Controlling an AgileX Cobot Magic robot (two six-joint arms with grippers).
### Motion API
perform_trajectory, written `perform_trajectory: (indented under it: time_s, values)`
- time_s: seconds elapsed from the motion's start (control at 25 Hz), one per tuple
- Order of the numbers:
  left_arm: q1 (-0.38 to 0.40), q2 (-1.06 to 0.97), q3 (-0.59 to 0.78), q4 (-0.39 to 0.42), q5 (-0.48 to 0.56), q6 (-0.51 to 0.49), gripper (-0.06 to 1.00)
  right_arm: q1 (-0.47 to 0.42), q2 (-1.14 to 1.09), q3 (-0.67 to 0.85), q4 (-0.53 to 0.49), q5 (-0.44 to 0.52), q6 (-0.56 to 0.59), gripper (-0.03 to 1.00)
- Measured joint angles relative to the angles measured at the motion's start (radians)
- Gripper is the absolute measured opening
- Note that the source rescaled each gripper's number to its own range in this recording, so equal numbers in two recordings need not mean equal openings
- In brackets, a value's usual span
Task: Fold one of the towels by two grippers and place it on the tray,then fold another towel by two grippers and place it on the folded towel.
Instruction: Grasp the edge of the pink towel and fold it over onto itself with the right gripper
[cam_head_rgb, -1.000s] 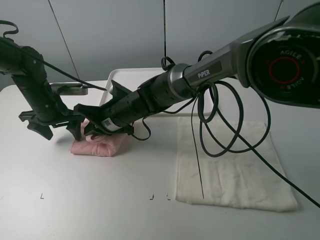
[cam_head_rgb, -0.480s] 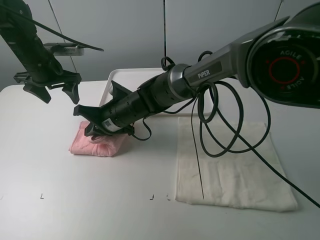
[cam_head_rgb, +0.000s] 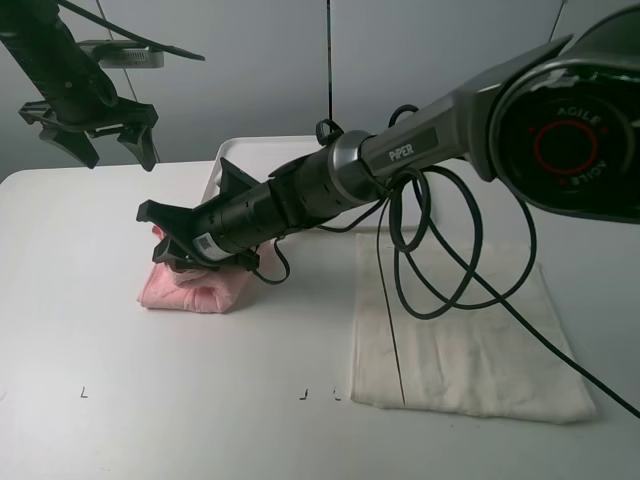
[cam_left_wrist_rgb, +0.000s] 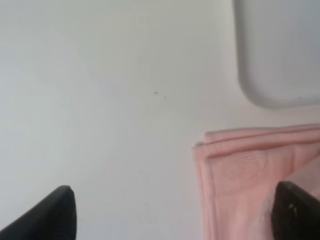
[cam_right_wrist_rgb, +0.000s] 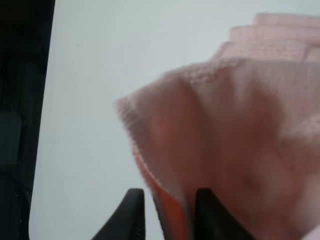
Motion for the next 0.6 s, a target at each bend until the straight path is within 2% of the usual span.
perform_trajectory:
  time_s: [0.08, 0.16, 0.2, 0.32, 0.4, 0.48, 0.6]
  values:
    - [0.0, 0.0, 0.0, -0.004, 0.002, 0.006, 1.0, 0.018, 0.0, -0.006, 0.002, -0.001, -0.012, 0.27]
    - [0.0, 0.0, 0.0, -0.006, 0.004, 0.01, 1.0, 0.03, 0.001, -0.014, 0.004, 0.0, -0.019, 0.33]
    - [0.0, 0.0, 0.0, -0.006, 0.004, 0.012, 1.0, 0.029, 0.001, -0.018, 0.004, 0.003, -0.029, 0.38]
    - [0.0, 0.0, 0.0, -0.008, 0.004, 0.016, 1.0, 0.027, -0.009, -0.019, 0.005, 0.004, -0.048, 0.61]
    - [0.0, 0.0, 0.0, -0.008, 0.004, 0.021, 1.0, 0.019, -0.041, -0.019, -0.02, 0.002, -0.049, 0.7]
    - [0.0, 0.0, 0.0, -0.008, 0.004, 0.028, 1.0, 0.005, -0.089, -0.019, -0.099, 0.001, -0.033, 0.71]
    - [0.0, 0.0, 0.0, -0.008, 0.004, 0.032, 1.0, -0.021, -0.167, -0.019, -0.328, 0.001, 0.085, 0.72]
